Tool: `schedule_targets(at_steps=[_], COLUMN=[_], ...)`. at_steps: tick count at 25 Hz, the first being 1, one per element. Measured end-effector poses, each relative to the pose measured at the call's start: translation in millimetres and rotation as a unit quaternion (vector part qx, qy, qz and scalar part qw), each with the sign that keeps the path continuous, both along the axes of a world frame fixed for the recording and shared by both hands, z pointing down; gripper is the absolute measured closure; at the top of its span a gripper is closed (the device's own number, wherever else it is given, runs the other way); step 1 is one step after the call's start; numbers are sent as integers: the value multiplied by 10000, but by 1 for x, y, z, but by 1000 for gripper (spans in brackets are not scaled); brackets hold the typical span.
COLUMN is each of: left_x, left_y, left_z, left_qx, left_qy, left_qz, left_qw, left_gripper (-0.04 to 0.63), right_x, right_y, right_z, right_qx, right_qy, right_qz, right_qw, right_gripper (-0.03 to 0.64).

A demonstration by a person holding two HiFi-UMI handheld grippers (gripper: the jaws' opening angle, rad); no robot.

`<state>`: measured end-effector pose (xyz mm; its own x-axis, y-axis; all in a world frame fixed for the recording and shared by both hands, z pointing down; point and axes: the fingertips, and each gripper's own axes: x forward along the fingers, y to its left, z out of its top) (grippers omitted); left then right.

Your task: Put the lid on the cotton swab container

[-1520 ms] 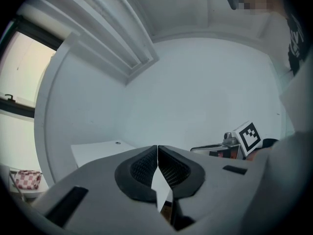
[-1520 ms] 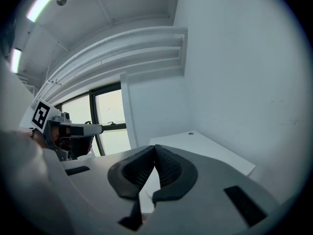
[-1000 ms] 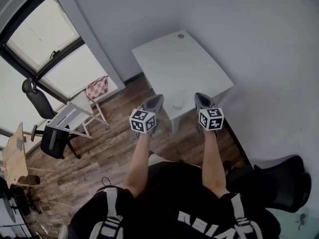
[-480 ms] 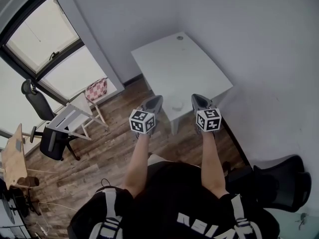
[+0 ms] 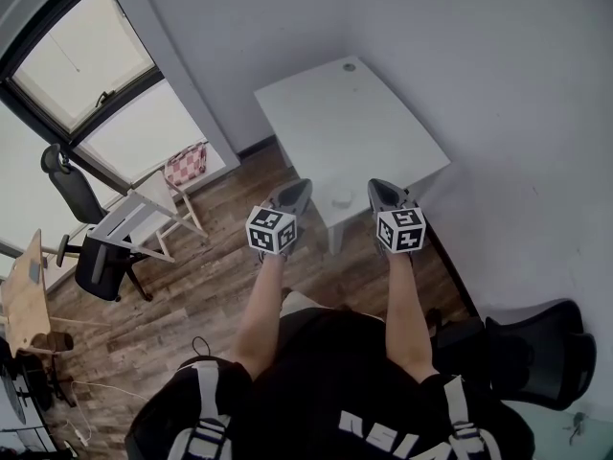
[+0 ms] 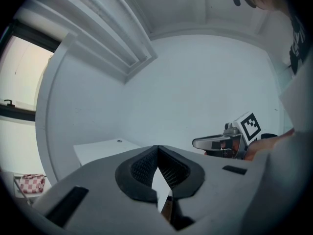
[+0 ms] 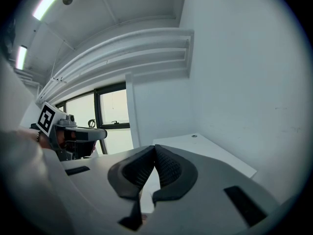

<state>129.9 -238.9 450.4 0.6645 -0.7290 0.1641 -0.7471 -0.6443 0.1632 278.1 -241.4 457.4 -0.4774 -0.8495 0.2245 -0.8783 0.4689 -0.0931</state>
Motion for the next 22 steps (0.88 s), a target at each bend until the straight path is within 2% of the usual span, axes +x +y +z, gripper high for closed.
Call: schedule_targets(at_steps=[11,22], left_x=[-1,0], left_y=[5,4], left_z=[9,-2], left_qx=[-109,21], left_qy=[27,78], left_qz=[32,9], left_qw=[9999,10000], left_gripper=[571,571], right_x=[-3,-2], right_y=[3,4], right_z=[-11,-5], right_qx=[96,90], right_qy=[93,174], right_qz=[-33,-27], right_qw=[9999,9998], right_gripper=[604,604])
